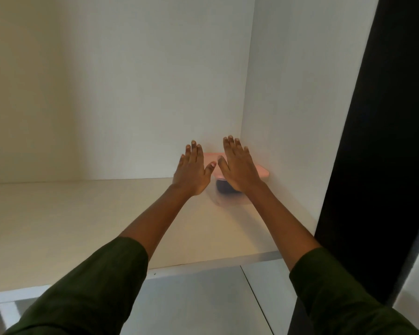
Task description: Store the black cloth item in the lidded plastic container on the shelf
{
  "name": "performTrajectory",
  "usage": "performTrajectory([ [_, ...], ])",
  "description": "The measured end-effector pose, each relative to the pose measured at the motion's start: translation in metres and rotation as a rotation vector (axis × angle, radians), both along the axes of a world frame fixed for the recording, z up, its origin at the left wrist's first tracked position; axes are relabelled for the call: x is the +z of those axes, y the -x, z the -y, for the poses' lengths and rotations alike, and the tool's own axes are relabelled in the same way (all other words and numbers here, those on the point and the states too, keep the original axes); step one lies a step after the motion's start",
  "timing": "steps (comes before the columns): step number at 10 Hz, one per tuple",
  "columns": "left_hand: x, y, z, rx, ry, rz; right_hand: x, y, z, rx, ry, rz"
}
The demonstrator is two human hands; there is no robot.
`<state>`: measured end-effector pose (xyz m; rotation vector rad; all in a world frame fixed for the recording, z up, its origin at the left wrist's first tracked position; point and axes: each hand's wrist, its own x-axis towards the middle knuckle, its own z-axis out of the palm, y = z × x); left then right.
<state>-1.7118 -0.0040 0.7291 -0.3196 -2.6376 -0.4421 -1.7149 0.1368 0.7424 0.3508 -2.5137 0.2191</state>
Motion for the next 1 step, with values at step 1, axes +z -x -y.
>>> performTrajectory([
  [1, 0.0038, -0.011, 0.009, 0.066, 0.017, -0.092, -0.0008, -0.0067, 0.0055, 0.008, -0.037, -0.082],
])
